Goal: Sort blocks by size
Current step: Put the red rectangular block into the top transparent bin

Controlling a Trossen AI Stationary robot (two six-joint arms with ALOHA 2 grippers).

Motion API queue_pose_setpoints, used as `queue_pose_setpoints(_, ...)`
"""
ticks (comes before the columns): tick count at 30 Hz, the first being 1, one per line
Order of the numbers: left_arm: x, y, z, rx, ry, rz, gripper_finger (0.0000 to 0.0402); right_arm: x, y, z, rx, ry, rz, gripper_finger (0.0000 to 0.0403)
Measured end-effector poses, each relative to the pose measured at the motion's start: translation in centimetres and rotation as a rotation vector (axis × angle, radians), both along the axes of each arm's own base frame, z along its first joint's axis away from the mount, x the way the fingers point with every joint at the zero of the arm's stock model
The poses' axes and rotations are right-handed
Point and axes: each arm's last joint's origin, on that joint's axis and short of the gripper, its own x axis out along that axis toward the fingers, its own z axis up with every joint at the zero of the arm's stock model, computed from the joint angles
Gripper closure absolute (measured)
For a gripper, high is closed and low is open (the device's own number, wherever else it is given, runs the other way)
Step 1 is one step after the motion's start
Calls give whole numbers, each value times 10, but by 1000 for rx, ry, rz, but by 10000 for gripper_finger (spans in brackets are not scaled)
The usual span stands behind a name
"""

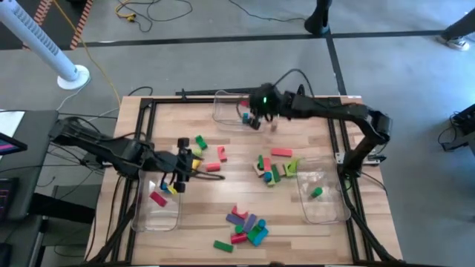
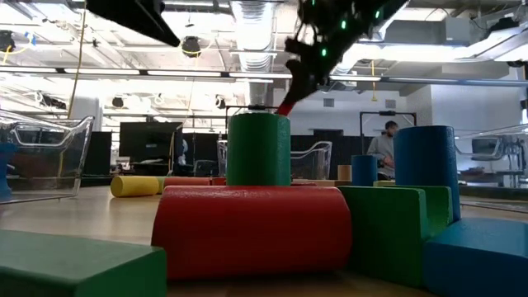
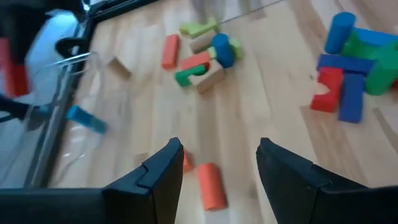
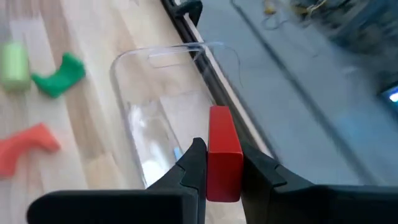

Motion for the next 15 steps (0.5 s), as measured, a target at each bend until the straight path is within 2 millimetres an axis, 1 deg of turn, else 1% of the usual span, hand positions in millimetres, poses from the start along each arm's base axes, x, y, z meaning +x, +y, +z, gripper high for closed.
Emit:
queue_pose_setpoints(3,1,-4,-18,-6,-17,-18,209,-1,-28,-11,85,-69,5,315)
queue_pose_setpoints(8,1,-6,-42,-17,-35,-30,209,1,-54,-21,197,-192,60,315)
queue_pose_setpoints(12,2,-6,-54,-34,-79,-35,209,5,-63,-30,252,-248,94,315)
queue_pose_setpoints(15,2,-6,-58,-45,-111,-35,209,11,-63,-34,253,-259,112,315)
